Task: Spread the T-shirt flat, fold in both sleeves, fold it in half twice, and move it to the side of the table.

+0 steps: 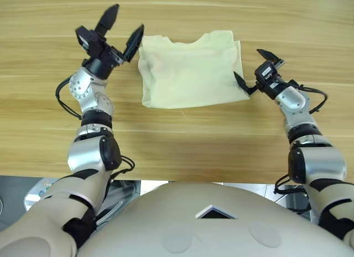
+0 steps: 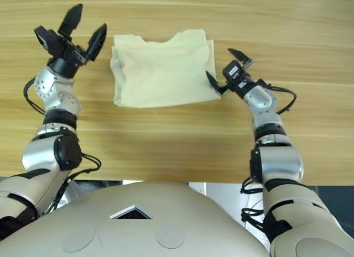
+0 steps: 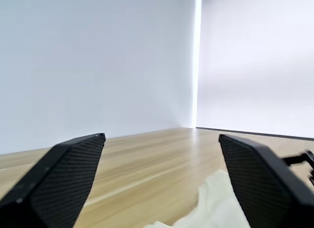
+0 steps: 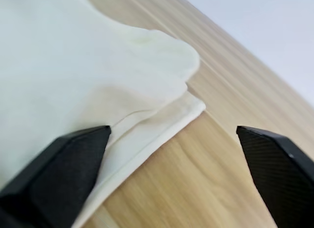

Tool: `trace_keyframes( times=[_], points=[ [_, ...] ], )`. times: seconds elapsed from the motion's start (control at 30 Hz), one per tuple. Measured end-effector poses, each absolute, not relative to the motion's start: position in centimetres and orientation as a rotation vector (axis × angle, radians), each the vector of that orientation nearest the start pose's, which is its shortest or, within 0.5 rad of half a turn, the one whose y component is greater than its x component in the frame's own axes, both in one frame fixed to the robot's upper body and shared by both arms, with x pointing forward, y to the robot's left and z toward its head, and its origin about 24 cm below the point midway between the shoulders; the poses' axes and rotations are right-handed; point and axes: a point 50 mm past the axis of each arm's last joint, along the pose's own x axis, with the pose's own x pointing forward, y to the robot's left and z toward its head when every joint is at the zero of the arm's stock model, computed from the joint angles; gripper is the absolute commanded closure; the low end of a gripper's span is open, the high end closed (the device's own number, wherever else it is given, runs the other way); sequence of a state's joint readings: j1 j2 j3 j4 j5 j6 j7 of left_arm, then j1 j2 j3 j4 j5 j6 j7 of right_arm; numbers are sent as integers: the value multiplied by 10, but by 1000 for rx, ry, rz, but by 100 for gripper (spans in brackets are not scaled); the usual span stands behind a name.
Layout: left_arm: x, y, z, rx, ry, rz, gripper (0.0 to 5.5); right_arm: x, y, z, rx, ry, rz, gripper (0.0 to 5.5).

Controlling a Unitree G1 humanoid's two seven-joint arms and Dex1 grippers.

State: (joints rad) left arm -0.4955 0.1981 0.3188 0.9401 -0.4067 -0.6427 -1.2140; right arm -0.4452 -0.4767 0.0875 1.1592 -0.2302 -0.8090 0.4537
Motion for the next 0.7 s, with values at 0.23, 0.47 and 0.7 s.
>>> trace_keyframes(
  times=[0.23,0.47,0.7],
  points=[
    [292,191,38,-59,-354,-799,120,249,-246,-1,-796,25,787,11],
    [291,190,37,-60,-351,-799,120,146,-201,29,-640,-249,1238,11],
    [294,185,38,-65,-353,-797,120,134,-186,105,-517,-542,1379,11]
  ],
)
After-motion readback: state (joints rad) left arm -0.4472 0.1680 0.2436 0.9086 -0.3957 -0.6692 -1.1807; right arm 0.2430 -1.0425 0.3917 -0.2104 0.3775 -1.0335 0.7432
